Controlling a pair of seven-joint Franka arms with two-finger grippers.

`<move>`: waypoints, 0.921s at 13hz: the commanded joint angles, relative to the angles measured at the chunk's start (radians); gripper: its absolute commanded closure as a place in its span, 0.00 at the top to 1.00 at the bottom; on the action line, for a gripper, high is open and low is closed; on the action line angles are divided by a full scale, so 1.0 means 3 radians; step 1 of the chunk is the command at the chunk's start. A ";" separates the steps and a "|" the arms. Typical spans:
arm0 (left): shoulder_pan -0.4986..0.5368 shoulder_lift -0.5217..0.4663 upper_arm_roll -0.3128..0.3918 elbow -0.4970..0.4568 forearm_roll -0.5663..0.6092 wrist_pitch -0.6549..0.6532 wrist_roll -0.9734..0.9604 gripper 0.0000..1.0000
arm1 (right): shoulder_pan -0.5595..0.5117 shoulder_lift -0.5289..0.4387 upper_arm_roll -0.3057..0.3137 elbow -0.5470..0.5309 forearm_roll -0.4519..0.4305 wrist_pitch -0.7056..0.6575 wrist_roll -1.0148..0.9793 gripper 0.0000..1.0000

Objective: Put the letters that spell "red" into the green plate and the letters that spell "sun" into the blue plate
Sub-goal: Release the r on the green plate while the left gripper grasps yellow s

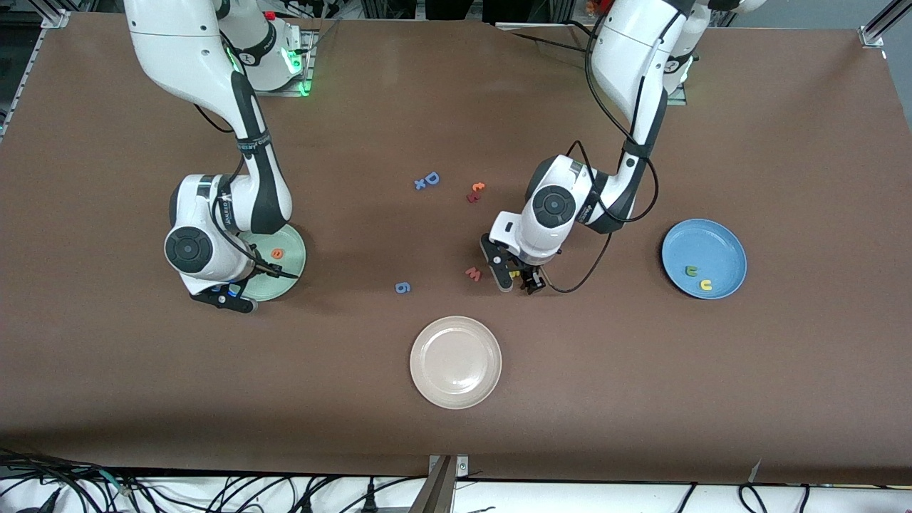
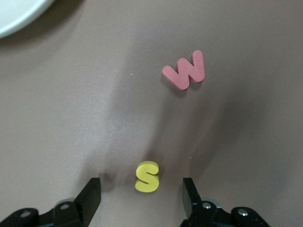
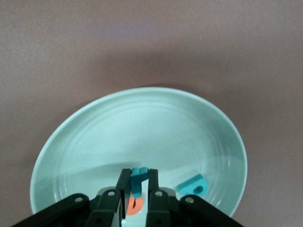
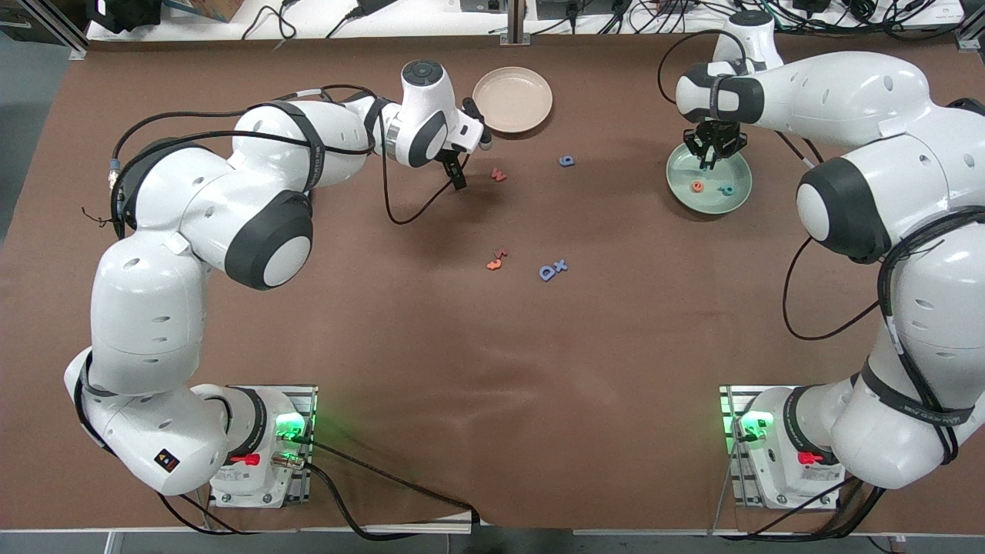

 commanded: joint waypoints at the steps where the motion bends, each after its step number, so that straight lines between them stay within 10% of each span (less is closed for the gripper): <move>1: -0.0058 0.0118 0.0028 0.0084 -0.0088 0.0114 0.0106 0.77 | -0.0145 0.0047 0.0026 0.0029 0.0096 0.0091 -0.0221 0.20; 2: -0.0058 0.0118 0.0028 0.0084 -0.0088 0.0114 0.0106 0.74 | -0.0145 0.0067 0.0026 0.0034 0.0142 0.0122 -0.0231 0.22; 5: -0.0063 0.0123 0.0028 0.0084 -0.0094 0.0119 0.0106 0.73 | -0.0140 0.0062 0.0026 0.0034 0.0153 0.0107 -0.0231 1.00; 12: -0.0063 0.0154 0.0028 0.0089 -0.0094 0.0125 0.0111 0.34 | -0.0094 -0.0264 0.0032 0.0039 0.0173 -0.0388 -0.0231 1.00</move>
